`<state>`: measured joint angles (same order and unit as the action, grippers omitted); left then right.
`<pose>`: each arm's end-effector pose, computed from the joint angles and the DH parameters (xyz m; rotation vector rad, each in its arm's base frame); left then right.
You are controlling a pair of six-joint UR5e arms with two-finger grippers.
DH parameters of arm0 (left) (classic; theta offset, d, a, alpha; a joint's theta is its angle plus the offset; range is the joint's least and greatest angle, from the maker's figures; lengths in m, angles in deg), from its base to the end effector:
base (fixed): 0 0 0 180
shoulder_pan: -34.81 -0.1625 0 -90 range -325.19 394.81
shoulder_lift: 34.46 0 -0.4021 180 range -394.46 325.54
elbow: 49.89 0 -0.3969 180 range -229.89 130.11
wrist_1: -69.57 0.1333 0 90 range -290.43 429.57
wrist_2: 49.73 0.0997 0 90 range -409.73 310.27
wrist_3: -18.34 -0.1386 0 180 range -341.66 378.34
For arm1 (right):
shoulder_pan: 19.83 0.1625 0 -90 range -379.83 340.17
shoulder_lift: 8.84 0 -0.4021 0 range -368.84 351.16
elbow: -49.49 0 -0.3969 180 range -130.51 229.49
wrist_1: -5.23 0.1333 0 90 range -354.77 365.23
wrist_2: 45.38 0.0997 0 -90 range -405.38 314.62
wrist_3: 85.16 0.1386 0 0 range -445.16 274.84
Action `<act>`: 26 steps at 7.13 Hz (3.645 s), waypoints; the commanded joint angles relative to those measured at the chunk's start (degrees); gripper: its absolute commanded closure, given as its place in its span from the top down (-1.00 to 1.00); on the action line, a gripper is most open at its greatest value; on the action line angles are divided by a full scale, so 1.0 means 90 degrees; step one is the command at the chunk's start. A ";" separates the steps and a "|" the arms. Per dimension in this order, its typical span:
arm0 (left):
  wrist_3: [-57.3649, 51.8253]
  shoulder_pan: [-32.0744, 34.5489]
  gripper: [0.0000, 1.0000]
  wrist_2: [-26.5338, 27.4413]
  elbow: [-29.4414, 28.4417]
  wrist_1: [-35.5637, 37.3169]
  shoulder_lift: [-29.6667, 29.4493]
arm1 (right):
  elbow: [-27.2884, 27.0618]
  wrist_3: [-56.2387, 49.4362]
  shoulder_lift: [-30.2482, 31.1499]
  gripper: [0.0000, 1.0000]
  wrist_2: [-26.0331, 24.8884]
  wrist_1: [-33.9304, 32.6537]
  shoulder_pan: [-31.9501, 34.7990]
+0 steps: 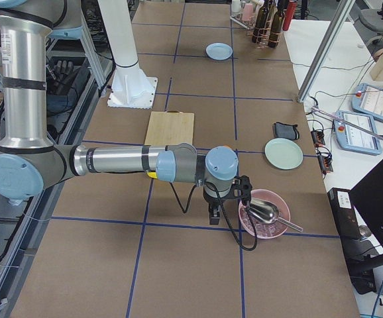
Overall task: Pick orange to plate
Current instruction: 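Move the left gripper toward the light blue plate near the rack, then grasp the rim of the light blue plate with the left gripper, then slide the plate to centre with left gripper while right gripper reaches for orange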
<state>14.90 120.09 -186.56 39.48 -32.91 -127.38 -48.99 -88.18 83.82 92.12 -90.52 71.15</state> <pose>0.0121 -0.5385 0.6145 0.2346 0.8171 0.2391 0.0393 -0.4754 0.6174 0.0301 -0.8285 -0.0340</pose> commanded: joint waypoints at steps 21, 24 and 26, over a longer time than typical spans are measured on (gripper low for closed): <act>0.5254 -0.3703 -1.00 0.1785 -0.0156 -0.3096 -0.0369 | 0.0005 0.1859 -0.0911 1.00 0.0327 0.1009 -0.0909; 0.5274 -0.2674 -1.00 -0.0160 0.0128 -0.2824 -0.0475 | -0.0005 0.2343 -0.1037 1.00 0.0308 0.1019 -0.1152; 0.6417 -0.2648 -1.00 -0.0491 0.0118 -0.2444 -0.1301 | -0.0218 0.3270 -0.1165 1.00 0.0201 0.1019 -0.1687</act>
<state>65.71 95.81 -189.14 40.59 -57.00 -134.51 -49.59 -63.82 73.84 94.66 -81.36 59.04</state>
